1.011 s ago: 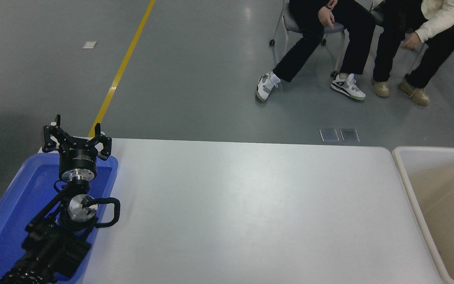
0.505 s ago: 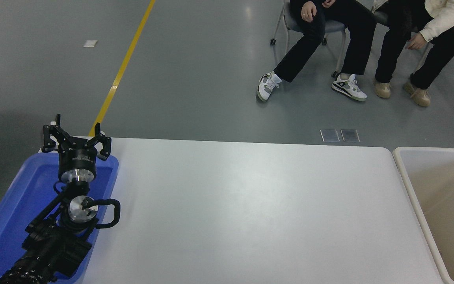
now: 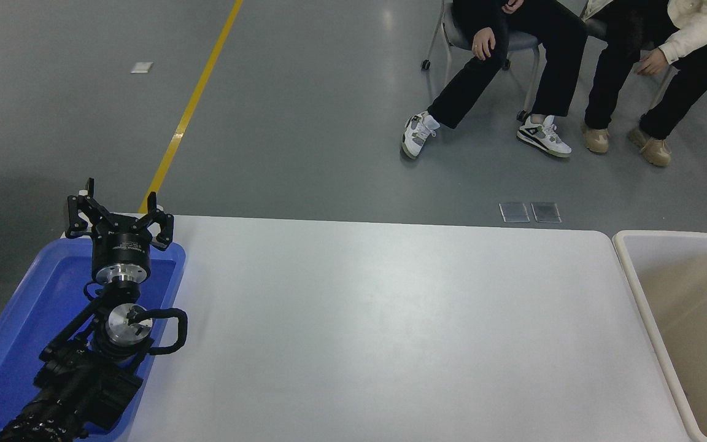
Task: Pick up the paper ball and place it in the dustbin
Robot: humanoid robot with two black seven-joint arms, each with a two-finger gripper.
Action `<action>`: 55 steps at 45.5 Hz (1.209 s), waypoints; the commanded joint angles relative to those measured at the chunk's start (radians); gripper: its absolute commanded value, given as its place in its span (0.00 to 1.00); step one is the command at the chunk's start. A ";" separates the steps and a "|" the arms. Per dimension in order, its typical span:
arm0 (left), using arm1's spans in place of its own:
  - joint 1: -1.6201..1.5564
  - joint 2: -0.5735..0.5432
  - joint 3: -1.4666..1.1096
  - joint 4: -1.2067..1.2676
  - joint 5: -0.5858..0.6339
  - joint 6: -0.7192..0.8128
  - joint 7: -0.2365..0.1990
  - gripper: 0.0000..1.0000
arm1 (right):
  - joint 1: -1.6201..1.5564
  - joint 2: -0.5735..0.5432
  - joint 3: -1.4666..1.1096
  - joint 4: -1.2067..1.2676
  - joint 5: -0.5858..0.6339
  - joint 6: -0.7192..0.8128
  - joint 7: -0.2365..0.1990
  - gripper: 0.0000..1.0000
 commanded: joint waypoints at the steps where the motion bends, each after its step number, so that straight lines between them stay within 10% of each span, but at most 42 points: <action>1: 0.000 0.000 0.000 0.000 -0.001 0.000 -0.001 0.99 | -0.096 0.032 0.024 -0.016 0.040 -0.001 0.013 0.00; 3: 0.000 0.000 0.000 0.000 -0.001 0.000 -0.001 0.99 | -0.102 0.032 0.026 -0.016 0.040 -0.002 0.014 0.06; 9: 0.000 0.000 0.000 0.000 -0.001 0.000 -0.001 0.99 | -0.109 0.033 0.038 -0.010 0.040 -0.008 0.016 1.00; 35: 0.000 0.000 0.000 0.000 -0.001 0.000 -0.001 0.99 | 0.016 0.015 0.015 0.036 0.037 0.002 0.014 1.00; 55: 0.000 0.000 0.000 0.000 -0.001 0.000 -0.001 0.99 | 0.095 -0.137 0.397 0.562 0.038 0.002 0.016 1.00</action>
